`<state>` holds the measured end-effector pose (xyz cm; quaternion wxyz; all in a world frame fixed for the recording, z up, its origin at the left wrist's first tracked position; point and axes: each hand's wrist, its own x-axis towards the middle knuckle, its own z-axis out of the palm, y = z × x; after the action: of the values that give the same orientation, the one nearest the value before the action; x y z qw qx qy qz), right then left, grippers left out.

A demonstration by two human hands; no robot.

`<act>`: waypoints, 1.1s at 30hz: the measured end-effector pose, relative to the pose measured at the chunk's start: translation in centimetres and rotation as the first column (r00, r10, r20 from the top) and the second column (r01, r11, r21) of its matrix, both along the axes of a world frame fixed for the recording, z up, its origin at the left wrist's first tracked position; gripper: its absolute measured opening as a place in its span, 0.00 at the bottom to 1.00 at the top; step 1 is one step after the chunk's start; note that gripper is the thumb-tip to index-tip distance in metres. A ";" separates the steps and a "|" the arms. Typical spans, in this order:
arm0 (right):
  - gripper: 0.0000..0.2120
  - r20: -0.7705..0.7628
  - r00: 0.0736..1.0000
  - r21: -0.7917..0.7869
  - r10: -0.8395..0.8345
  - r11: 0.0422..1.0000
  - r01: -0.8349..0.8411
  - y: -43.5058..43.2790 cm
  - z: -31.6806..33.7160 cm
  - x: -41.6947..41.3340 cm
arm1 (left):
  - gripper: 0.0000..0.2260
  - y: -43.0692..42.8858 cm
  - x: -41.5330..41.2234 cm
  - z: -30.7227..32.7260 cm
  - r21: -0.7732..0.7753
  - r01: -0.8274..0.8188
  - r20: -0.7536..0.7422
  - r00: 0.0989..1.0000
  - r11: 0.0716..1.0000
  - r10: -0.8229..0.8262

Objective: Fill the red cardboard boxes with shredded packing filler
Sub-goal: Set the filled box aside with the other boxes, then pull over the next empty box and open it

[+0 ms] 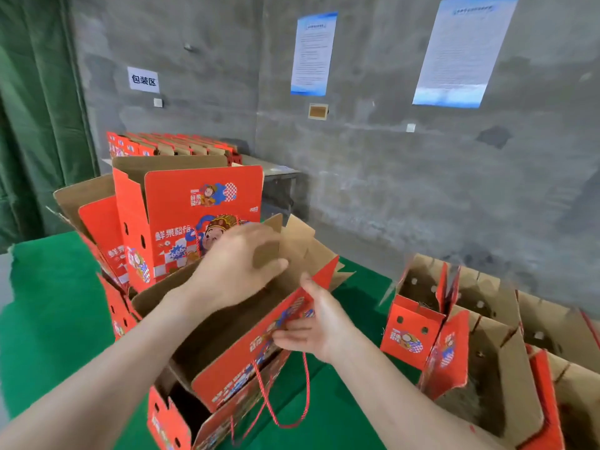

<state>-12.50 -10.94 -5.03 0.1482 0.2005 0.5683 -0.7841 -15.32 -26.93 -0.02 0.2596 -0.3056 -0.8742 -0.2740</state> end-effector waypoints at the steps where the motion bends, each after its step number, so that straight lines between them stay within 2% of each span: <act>1: 0.28 0.016 0.999 0.042 -0.028 0.999 0.027 0.0 -0.1 -0.1 | 0.22 -1.3 -1.0 0.3 0.055 -0.152 -0.133 0.978 0.987 0.158; 2: 0.26 0.018 0.999 0.087 -0.043 0.995 0.042 -0.1 -0.1 -0.2 | 0.27 -2.6 -2.3 0.3 0.039 -0.300 -0.153 0.941 0.953 0.302; 3: 0.24 0.013 0.999 0.118 -0.048 0.992 0.046 -0.2 -0.1 -0.3 | 0.32 -3.8 -3.6 0.3 -0.048 -0.393 -0.034 0.919 0.918 0.392; 4: 0.22 0.007 0.999 0.138 -0.046 0.989 0.045 -0.3 0.2 -0.3 | 0.34 -4.6 -4.6 0.3 -0.171 -0.411 0.160 0.885 0.896 0.437; 5: 0.20 0.002 0.999 0.150 -0.043 0.988 0.042 -0.5 0.4 -0.3 | 0.30 -5.0 -5.4 0.1 -0.299 -0.371 0.331 0.823 0.879 0.460; 6: 0.20 0.001 0.999 0.160 -0.041 0.986 0.041 -0.8 0.7 -0.3 | 0.23 -5.2 -5.8 -0.1 -0.404 -0.313 0.419 0.772 0.860 0.477; 8: 0.22 0.006 1.000 0.176 -0.029 0.984 0.027 -1.1 1.0 0.0 | 0.10 -5.1 -6.1 -0.5 -0.499 -0.321 0.348 0.776 0.805 0.525; 12: 0.25 -0.013 1.000 0.140 -0.002 0.990 0.004 -0.5 1.5 0.9 | 0.02 -2.2 -5.3 1.1 -0.458 -0.396 0.134 0.854 0.796 0.502; 14: 0.24 -0.058 0.998 0.203 -0.020 0.979 0.031 0.7 2.3 1.6 | 0.04 -0.3 -3.7 2.8 -0.441 -0.399 0.046 0.885 0.804 0.464; 16: 0.18 -0.132 0.990 0.267 -0.040 0.961 0.074 2.3 3.5 2.5 | 0.06 1.6 -1.4 5.0 -0.445 -0.403 -0.050 0.903 0.800 0.427; 18: 0.13 -0.223 0.973 0.254 -0.055 0.961 0.112 4.3 4.7 3.4 | 0.04 3.1 0.8 7.8 -0.431 -0.407 -0.138 0.912 0.805 0.387; 20: 0.14 -0.307 0.949 0.234 -0.075 0.960 0.151 6.1 6.1 4.5 | 0.07 4.6 2.7 10.3 -0.432 -0.393 -0.185 0.920 0.812 0.347; 24: 0.13 -0.385 0.917 0.250 -0.109 0.943 0.218 10.4 8.2 7.7 | 0.10 8.5 6.4 13.6 -0.506 -0.201 -0.147 0.978 0.839 0.145; 26: 0.12 -0.377 0.922 0.307 -0.093 0.926 0.219 13.3 8.6 9.9 | 0.19 10.1 7.9 14.5 -0.522 -0.100 -0.071 0.995 0.847 0.074; 28: 0.11 -0.341 0.938 0.386 -0.065 0.900 0.203 16.7 8.8 12.2 | 0.27 11.6 9.4 14.5 -0.440 -0.007 -0.005 1.000 0.898 0.006; 29: 0.12 -0.313 0.949 0.442 -0.033 0.879 0.176 18.3 8.7 13.4 | 0.28 12.5 9.9 14.1 -0.372 0.006 -0.048 0.999 0.928 -0.025; 31: 0.11 -0.233 0.972 0.568 0.039 0.817 0.103 21.6 8.3 15.8 | 0.22 14.6 10.9 12.4 -0.272 0.052 -0.232 0.966 0.961 -0.118; 33: 0.08 -0.160 0.981 0.676 0.114 0.736 0.025 24.1 7.4 18.2 | 0.18 17.1 12.6 9.8 -0.306 0.216 -0.295 0.905 0.927 -0.308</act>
<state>5.70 13.17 2.42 0.0291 0.1508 0.8299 -0.5363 -2.71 -9.87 9.81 0.3223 -0.4957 -0.7959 -0.1303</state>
